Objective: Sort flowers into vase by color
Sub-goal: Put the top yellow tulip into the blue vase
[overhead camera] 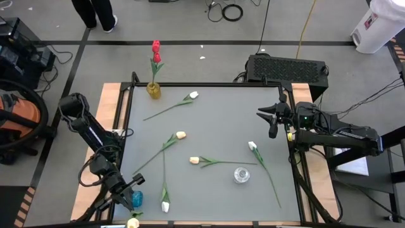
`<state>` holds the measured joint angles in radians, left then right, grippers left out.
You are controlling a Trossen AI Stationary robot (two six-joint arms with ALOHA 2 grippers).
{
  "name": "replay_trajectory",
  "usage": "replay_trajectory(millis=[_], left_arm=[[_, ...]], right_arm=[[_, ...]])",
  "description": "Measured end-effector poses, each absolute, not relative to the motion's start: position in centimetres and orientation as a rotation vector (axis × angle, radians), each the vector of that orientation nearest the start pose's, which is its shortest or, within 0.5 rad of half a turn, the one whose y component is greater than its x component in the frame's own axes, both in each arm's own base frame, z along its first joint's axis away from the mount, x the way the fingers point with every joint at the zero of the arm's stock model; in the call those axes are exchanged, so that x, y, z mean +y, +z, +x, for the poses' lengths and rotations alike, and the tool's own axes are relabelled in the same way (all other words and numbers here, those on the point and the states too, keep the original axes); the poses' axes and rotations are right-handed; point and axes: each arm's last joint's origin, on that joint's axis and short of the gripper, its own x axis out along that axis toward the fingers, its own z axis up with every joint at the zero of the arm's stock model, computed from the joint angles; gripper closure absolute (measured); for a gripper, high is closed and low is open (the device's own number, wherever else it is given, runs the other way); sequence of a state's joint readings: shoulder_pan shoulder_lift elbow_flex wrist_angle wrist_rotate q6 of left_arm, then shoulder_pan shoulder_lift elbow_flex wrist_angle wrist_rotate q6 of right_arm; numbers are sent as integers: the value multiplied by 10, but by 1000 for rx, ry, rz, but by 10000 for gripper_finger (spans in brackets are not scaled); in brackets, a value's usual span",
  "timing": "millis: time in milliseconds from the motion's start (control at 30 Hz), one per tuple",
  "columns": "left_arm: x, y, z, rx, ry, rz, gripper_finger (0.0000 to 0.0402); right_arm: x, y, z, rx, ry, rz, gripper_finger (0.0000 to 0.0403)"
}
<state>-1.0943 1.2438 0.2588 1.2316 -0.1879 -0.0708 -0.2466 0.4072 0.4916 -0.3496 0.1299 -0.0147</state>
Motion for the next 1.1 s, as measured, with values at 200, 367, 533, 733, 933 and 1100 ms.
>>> replay_trajectory(millis=[200, 367, 533, 733, 933, 1100], left_arm=[[-188, 206, 103, -169, -910, -216, 400], [-188, 205, 103, -165, -910, -214, 394], [-188, 205, 103, -165, -910, -214, 393], [-188, 205, 103, -165, -911, -214, 392], [-188, 205, 103, -165, -911, -214, 391], [-188, 205, 103, -166, -913, -214, 391]], right_arm=[[-30, 263, 105, 268, -372, 1, 316], [-30, 263, 105, 268, -373, 1, 316], [-30, 263, 105, 269, -373, 1, 316], [-30, 263, 105, 268, -372, 1, 316], [-30, 263, 105, 269, -373, 1, 316], [-30, 263, 105, 269, -372, 1, 316]])
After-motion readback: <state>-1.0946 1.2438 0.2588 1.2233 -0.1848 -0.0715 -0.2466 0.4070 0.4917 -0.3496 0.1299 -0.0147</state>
